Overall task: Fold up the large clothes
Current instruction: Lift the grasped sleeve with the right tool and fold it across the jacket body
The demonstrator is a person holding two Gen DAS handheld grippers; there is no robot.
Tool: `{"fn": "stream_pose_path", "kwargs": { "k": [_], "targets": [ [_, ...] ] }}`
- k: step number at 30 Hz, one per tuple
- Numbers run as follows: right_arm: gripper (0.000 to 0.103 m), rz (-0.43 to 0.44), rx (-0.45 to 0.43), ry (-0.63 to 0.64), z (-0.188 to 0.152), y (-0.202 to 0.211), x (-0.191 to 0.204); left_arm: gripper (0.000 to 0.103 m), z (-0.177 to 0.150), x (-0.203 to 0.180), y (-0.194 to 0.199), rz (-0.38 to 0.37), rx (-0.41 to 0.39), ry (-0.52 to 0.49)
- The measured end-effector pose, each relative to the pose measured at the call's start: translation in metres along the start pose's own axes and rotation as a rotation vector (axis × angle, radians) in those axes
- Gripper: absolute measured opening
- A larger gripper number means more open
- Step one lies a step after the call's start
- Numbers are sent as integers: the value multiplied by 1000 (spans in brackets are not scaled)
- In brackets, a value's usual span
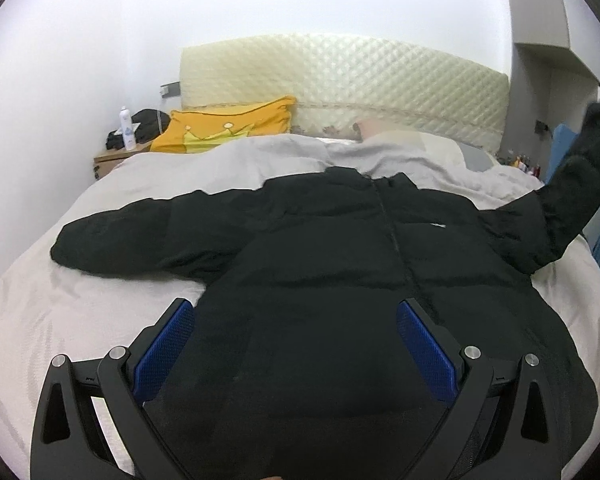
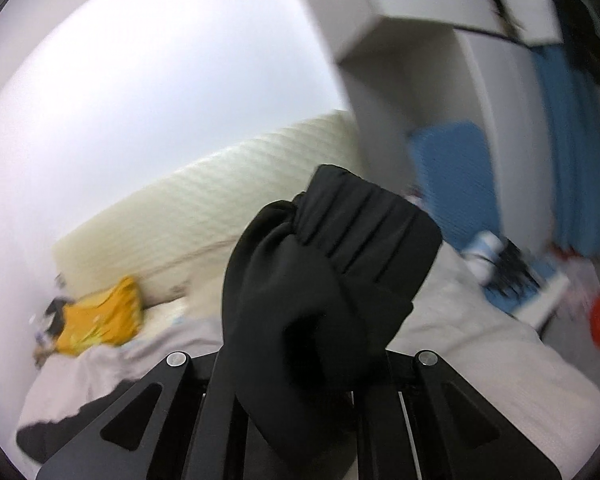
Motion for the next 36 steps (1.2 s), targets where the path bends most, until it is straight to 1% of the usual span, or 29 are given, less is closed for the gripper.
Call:
{"fn": "stream_pose_path", "kwargs": {
  "k": [3,4,6,7,9,10,12,13,14,16,19,21,24,26,30,32,34,36],
  "targets": [
    [7,85,-6,58,8,5,72,101,1,14,6,15,-15,23],
    [7,103,-3,71,7,5,88,101,2,17,8,9,-16,32],
    [7,162,12,114,1,0,144,101,2,23,13,-20,-23,44],
    [7,181,20,124,-3,-4,158,101,2,26,16,-15,-27,41],
    [7,245,45,162,-19,-12,210,101,0,33,21,3,-46,31],
    [8,262,53,177,-26,-14,225,101,-1,36,23,10,-56,31],
    [8,316,83,221,-50,-25,273,101,-4,46,23,24,-60,47],
    [8,330,93,231,-57,-28,285,101,-6,52,23,19,-51,63],
    [9,339,106,251,-71,-34,305,101,-7,57,21,9,-40,78],
    [9,353,121,281,-96,-42,332,101,-8,65,19,-10,-21,106],
    [9,401,186,300,-140,-62,371,101,-10,73,15,-23,-18,128],
    [9,428,235,305,-171,-75,389,101,-11,74,12,-24,-16,128],
    [10,462,305,323,-210,-96,405,101,-12,74,6,-38,-2,134],
    [10,479,364,351,-245,-102,420,101,-13,74,1,-43,8,137],
    [10,473,481,422,-300,-117,436,101,-15,76,-7,-44,19,144],
    [11,486,501,414,-310,-117,432,101,-16,75,-9,-48,23,143],
    [12,496,500,396,-307,-120,427,101,-15,73,-14,-44,29,137],
    [17,504,504,400,-303,-120,424,101,-14,71,-16,-42,39,134]
  ]
}}
Point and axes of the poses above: each gripper's, at about its wrist camera, not at the fingertips, and y roughly against the way its jaws point, x to its left, z to its top, the point moved 1 cm from there along -y, roughly the way its jaws point, and after that the axes turned 10 degrees about y, right-handed, at the moved point
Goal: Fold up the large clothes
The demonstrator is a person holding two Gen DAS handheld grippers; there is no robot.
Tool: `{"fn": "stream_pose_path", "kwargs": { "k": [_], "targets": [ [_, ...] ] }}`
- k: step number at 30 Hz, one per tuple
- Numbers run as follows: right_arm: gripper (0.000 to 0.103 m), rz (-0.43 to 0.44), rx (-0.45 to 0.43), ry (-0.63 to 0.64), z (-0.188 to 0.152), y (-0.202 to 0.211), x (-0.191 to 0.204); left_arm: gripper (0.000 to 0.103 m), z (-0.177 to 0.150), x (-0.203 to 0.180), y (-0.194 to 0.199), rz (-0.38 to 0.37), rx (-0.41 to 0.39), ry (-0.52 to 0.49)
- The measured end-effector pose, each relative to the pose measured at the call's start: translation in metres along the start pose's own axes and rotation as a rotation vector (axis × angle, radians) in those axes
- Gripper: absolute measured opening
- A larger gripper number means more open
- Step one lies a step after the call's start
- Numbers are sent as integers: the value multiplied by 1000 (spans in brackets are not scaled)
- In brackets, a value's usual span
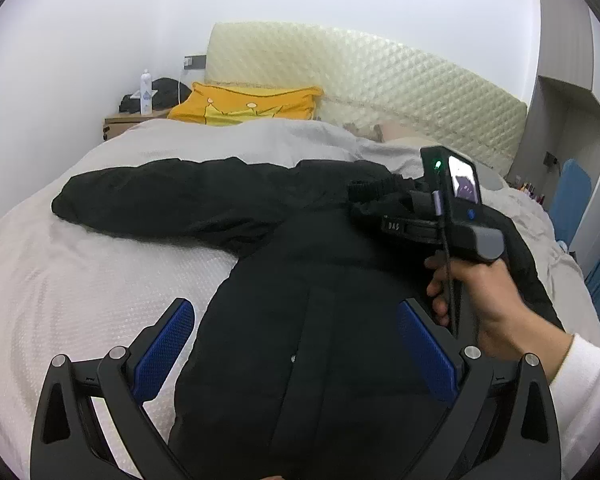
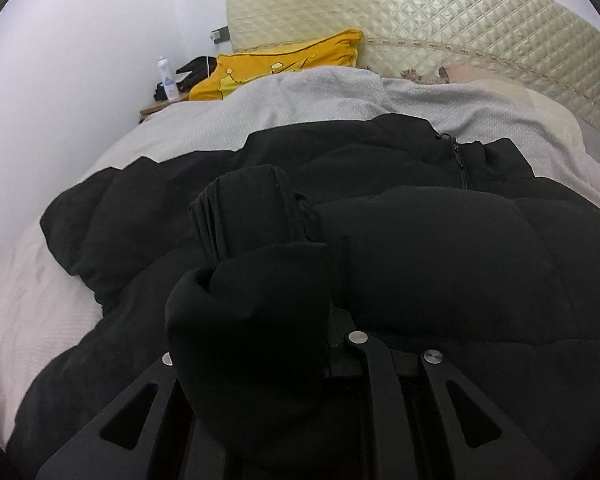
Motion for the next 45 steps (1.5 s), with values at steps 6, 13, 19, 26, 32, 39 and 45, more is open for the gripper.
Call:
{"fn": "stream_pose_path", "kwargs": {
  "k": [6,13,19,26,32,39,45],
  "targets": [
    [68,74,0,-9,10,33,12,101,7,-3,1,18,25,-13],
    [70,78,-82,-10,29,113,13,101,30,-21,33,-5,20,-22],
    [70,-30,-144,3,43,204,3,101,49,-49,75,-32,-13,-51],
    [73,-160,-260,-2,29,319,-5,101,58,-76,122,-79,-57,-59],
    [74,-223,-328,-16,-11,389,-2,101,54,-98,149,-105,-76,-80],
    [74,-243,-350,-57,-63,422,-5,101,42,-117,171,-126,-88,-114],
    [75,-277,-362,-71,-104,435,-5,101,28,-127,178,-143,-88,-131]
  ]
}}
Point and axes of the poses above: each gripper's, at about its wrist camera, not at the fingertips, and y roughly against the way its jaws point, x to its left, z to its top, the point moved 1 cm from there along -y, roughly the way its jaws point, and after that the axes turned 10 degrees about y, right-handed, at the moved point
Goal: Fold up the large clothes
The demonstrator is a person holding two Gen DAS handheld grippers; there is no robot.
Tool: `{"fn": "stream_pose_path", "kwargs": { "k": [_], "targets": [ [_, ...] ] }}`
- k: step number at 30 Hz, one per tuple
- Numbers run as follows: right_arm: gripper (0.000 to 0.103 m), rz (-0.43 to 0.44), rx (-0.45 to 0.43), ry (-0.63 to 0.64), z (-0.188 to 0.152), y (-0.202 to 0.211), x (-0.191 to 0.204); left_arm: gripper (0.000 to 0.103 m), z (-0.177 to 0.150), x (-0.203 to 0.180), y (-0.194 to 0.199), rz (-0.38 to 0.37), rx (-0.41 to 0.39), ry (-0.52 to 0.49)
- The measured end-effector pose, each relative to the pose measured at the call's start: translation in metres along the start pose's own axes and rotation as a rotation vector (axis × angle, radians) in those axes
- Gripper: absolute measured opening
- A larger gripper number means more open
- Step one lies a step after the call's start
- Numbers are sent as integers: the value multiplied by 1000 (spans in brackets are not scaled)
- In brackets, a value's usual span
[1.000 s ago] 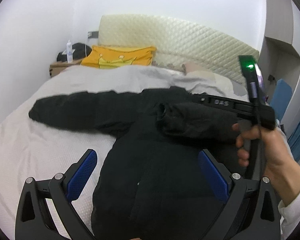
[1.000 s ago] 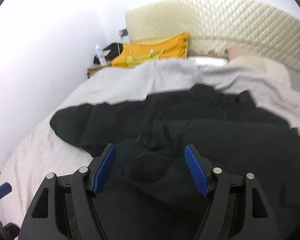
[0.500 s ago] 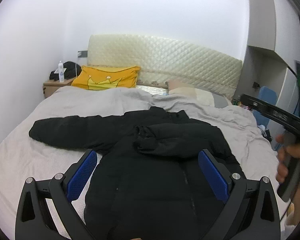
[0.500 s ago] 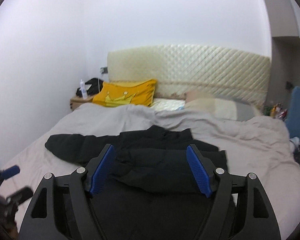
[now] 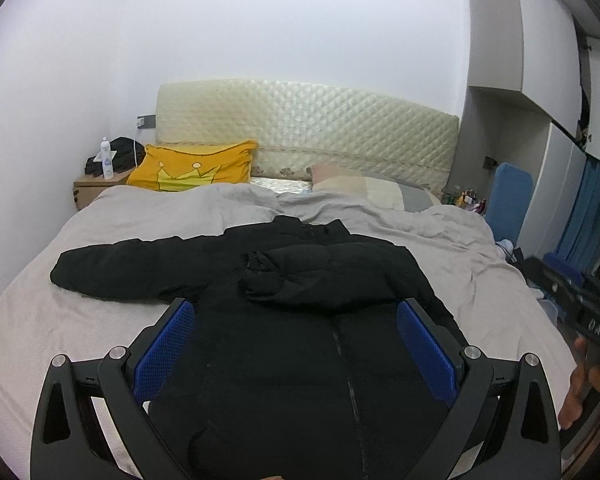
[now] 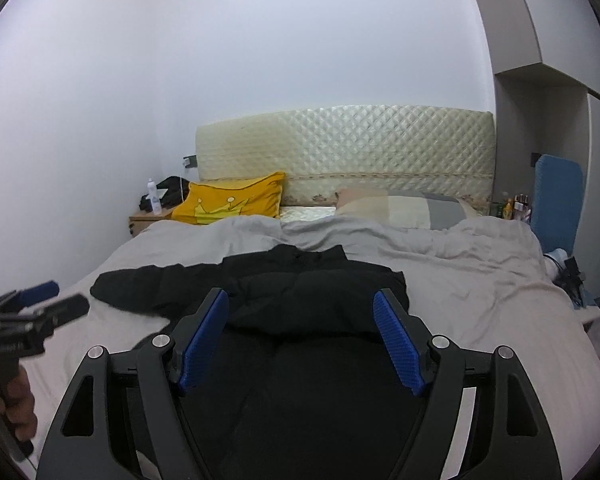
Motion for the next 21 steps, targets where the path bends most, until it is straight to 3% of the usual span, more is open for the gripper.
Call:
{"fn": "stream_pose_path", "kwargs": {
  "k": [13,21],
  "targets": [
    [76,-51,17,-106,-79,20,-25,101,-45,-15,-16,-36,44,-3],
    [76,-51,28,-124,-101,19,-31,101,-50,0,-30,-40,58,21]
  ]
}}
Point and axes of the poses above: each gripper's, at about its wrist camera, not at the fingertips, and y roughly against the way its jaws point, x to its left, z to its top, the point moved 1 cm from there along -y, roughly the way its jaws point, and after that the axes turned 10 degrees about y, right-handed, at the moved point
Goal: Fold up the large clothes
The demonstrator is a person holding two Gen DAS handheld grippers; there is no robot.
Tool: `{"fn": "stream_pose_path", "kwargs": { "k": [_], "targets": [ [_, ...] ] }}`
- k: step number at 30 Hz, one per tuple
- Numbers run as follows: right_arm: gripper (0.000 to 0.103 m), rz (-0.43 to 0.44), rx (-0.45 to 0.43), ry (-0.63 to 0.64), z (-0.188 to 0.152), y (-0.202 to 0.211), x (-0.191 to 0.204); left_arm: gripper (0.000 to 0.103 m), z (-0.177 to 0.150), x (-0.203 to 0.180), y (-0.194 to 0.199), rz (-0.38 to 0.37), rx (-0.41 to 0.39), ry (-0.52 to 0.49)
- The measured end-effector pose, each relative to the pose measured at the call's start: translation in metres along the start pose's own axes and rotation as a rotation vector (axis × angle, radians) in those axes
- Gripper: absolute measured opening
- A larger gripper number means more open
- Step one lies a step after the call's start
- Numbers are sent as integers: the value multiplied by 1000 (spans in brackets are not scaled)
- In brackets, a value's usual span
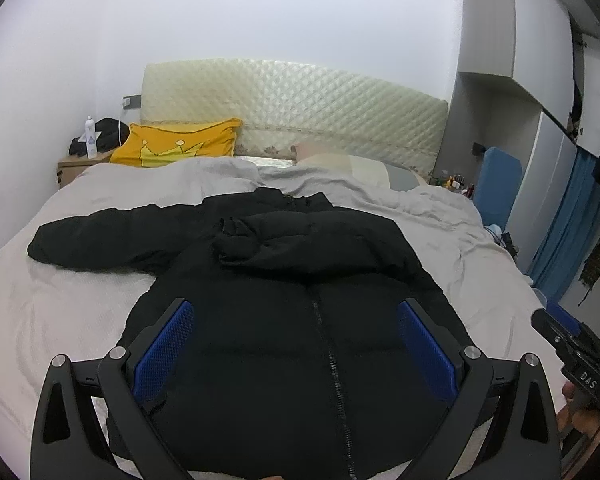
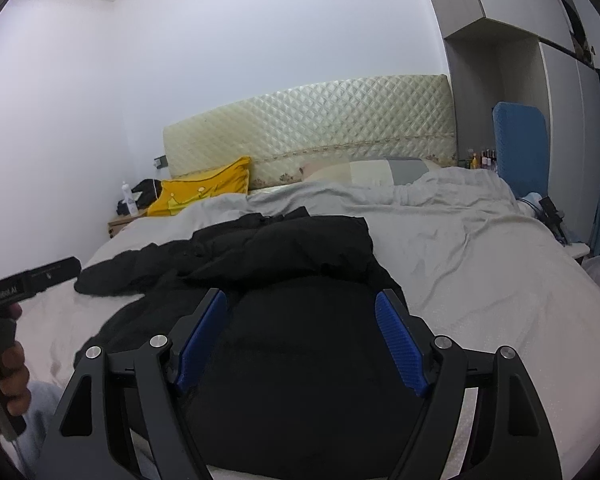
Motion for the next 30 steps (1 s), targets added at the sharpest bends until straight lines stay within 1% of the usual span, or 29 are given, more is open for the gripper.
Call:
{"fn": "stream_pose_path", "kwargs": {
  "k": [3,5,9,11,13,15,16,19,22,24,25,27,28,30],
  "targets": [
    [79,6,-1,-2,-1,0,0,101,8,12,-4,-1,5,15],
    [81,8,-2,3,-1,0,0,101,18,26,-9,-1,5,33],
    [82,7,-9,13,-4,1,3,101,45,66,-25,-1,-4,83],
    [83,-1,-15,17,-6,1,6,101,60,89,-36,24,-2,92],
    [86,-13,-24,20,-9,1,6,101,73,112,-52,52,37,90],
    [94,-23,-22,24,-10,-1,8,101,85,136,-64,72,79,101],
    [97,-25,-21,25,-11,-1,8,101,92,151,-69,87,82,99],
    [98,-38,-19,36,-13,-6,9,101,110,191,-79,129,79,107],
    [100,-45,-21,33,-15,-9,9,101,129,242,-93,152,81,171],
    [102,-61,-22,37,-16,-12,11,101,138,284,-107,161,93,241],
    [103,-66,-19,39,-16,-14,11,101,141,297,-112,164,100,262],
    [103,-73,-10,38,-16,-19,12,101,142,338,-129,173,114,338],
    [103,-77,-5,35,-16,-22,12,101,143,350,-134,175,116,360],
    [103,-85,13,28,-17,-29,13,101,139,389,-150,164,123,450]
  ]
}}
Point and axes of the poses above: each gripper's, at about its wrist camera, not at the fingertips, and y roughly against the way its jaws point, x to its left, z to its top, the point moved 1 cm from there along -y, roughly the way its jaws point, and after that the axes turned 10 degrees about y, right-handed, at the moved point
